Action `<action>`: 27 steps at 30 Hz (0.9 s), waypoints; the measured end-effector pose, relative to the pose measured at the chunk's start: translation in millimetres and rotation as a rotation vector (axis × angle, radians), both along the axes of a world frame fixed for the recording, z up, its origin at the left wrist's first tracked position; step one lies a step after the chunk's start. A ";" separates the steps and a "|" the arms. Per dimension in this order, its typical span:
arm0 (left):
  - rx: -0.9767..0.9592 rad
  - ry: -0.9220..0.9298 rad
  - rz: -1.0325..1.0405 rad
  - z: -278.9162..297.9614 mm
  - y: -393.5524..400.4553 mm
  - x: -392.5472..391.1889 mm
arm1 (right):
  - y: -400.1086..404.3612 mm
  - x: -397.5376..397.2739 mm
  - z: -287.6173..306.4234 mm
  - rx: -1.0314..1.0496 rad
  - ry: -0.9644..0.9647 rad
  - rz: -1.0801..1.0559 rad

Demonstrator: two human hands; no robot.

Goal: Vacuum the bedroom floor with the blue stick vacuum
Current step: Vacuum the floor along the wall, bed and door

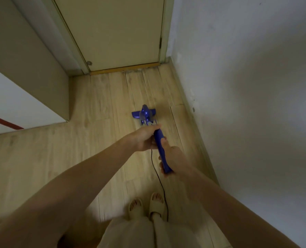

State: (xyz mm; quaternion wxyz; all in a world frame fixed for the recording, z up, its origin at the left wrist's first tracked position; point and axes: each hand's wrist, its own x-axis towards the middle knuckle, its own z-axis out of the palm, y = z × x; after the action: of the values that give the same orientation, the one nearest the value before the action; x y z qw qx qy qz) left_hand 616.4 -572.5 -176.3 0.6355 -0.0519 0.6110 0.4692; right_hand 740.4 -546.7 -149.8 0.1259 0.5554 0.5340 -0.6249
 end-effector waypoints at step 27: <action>-0.039 0.075 -0.047 11.3 -34.4 -36.7 | -53.3 -41.1 19.8 -0.079 0.107 -0.181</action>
State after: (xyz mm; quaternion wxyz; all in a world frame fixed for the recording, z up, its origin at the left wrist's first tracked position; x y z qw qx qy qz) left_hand 579.7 -606.9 -165.0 0.6217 -0.0322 0.6445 0.4440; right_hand 699.4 -600.0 -130.0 0.0621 0.5620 0.4625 -0.6829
